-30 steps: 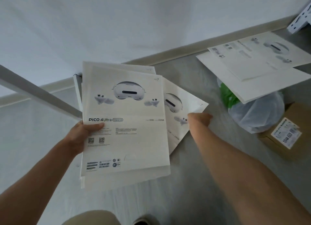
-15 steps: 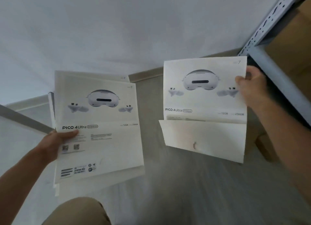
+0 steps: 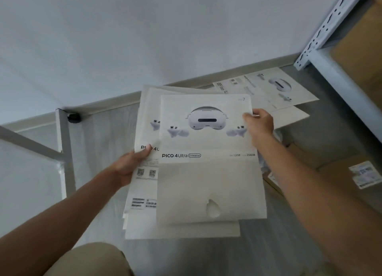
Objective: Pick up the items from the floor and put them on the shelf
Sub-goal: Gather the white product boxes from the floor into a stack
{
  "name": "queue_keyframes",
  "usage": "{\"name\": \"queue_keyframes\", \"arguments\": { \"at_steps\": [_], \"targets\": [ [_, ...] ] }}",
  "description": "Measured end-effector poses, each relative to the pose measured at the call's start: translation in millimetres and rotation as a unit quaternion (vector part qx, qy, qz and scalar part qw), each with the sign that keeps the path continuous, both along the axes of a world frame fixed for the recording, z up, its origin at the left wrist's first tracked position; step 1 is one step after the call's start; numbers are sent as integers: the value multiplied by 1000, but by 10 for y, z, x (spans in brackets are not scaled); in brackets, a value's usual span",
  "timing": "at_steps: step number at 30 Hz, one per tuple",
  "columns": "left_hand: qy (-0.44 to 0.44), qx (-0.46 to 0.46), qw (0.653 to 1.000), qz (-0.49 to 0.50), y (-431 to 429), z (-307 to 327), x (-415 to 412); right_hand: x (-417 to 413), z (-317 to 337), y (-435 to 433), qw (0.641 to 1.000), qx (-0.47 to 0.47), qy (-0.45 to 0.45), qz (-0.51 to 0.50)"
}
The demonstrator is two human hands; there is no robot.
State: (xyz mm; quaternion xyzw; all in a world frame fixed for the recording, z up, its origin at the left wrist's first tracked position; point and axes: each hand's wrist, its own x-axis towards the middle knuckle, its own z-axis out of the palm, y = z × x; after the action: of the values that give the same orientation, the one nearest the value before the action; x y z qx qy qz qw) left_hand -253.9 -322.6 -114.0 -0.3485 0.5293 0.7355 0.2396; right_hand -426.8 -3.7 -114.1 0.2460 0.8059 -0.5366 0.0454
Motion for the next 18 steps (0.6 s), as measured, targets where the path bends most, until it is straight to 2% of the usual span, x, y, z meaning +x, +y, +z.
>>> {"name": "queue_keyframes", "arguments": {
  "at_steps": [5,7,10,12,14,16,18],
  "targets": [
    [30,26,999,-24,367,514,-77,117,190,-124,998,-18,-54,-11],
    [25,-3,999,-40,381,620,-109,97,240,-141,996,-35,-81,7],
    [6,-47,999,-8,246,643,-148,19,213,-20,992,-91,-91,13],
    [-3,-53,998,19,58,561,-179,-28,122,241,990,-93,-91,-52],
    [-11,-53,998,37,-160,409,-280,-78,-19,575,979,-86,-98,-159],
    [-31,-43,998,40,-323,223,-398,-183,-226,830,956,-135,-117,-231],
    [-34,-34,998,39,-420,85,-531,-408,-362,898,944,-196,-115,-241]
  ]
}}
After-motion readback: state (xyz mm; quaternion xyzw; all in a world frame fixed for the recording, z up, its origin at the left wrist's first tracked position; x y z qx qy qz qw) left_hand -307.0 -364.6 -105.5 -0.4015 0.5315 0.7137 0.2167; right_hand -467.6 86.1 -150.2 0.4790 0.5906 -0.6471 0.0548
